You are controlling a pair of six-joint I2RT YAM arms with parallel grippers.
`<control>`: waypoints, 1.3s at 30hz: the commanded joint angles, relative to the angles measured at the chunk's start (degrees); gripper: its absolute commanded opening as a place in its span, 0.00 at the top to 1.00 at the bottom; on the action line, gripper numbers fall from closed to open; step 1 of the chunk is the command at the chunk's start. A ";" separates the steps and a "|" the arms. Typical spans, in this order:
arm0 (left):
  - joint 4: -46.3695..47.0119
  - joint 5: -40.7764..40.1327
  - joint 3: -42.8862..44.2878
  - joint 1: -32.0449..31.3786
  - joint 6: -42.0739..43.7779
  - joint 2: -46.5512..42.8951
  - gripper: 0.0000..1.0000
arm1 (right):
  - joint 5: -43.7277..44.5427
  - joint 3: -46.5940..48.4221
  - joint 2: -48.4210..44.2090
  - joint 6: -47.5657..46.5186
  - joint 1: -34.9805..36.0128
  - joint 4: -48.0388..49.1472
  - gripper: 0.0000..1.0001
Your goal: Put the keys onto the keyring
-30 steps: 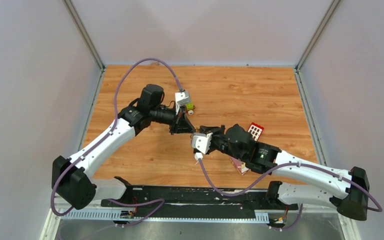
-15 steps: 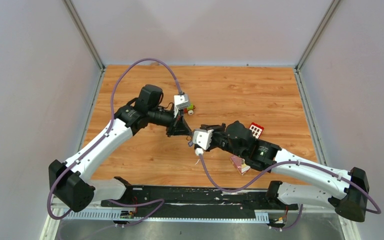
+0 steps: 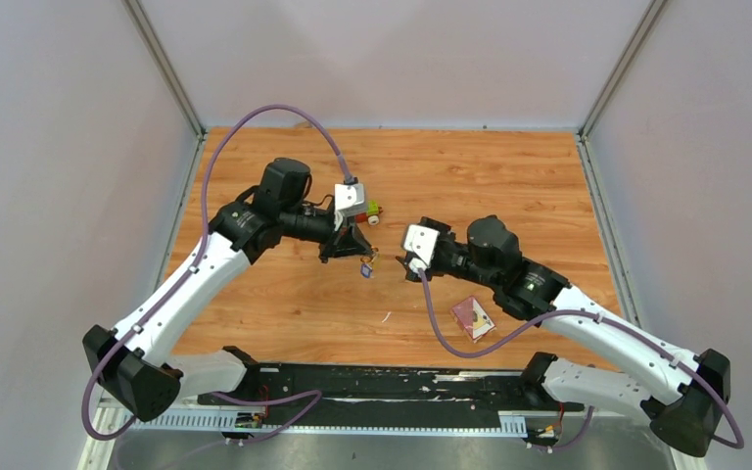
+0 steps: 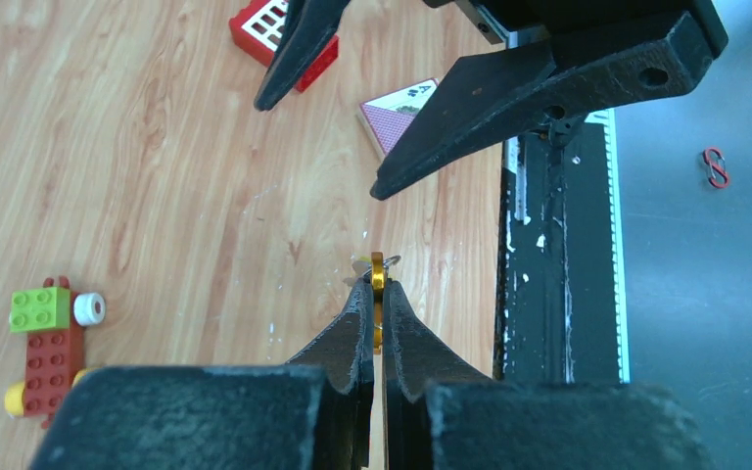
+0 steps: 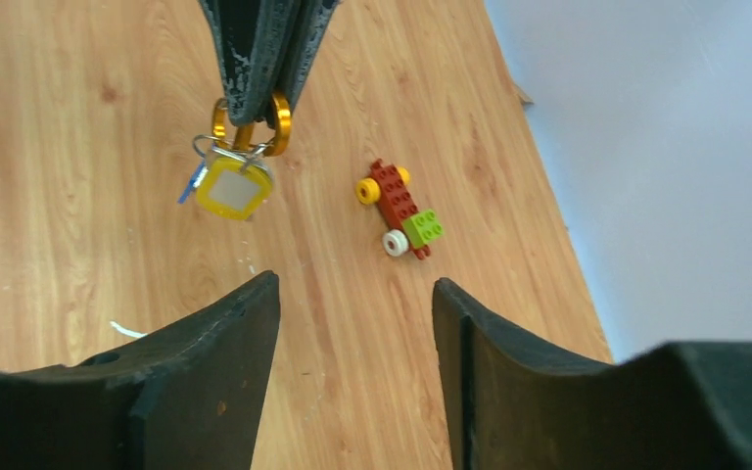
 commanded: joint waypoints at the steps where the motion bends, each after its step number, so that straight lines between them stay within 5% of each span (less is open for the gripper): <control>1: -1.19 4.68 0.59 -0.34 4.67 -2.04 1.00 | -12.41 2.44 0.59 6.04 -1.39 -1.25 0.37; 4: 3.85 6.47 -3.09 -0.46 3.87 -5.17 1.00 | -17.14 3.72 2.37 7.23 -2.30 -2.57 0.24; 6: 6.22 7.26 -4.92 -0.59 3.34 -7.16 1.00 | -20.12 4.43 3.39 7.73 -2.72 -3.50 0.02; 9: 6.43 8.19 -5.37 -0.79 2.71 -7.45 1.00 | -23.52 5.74 5.48 8.49 -2.82 -4.50 0.00; 20: 7.53 8.18 -7.85 -2.06 2.92 -7.64 1.00 | -33.82 10.65 11.39 8.93 -3.66 -8.65 0.27; 39: 9.54 7.07 -8.65 -2.06 1.77 -8.49 1.00 | -35.95 10.77 13.93 8.75 -4.13 -8.83 0.74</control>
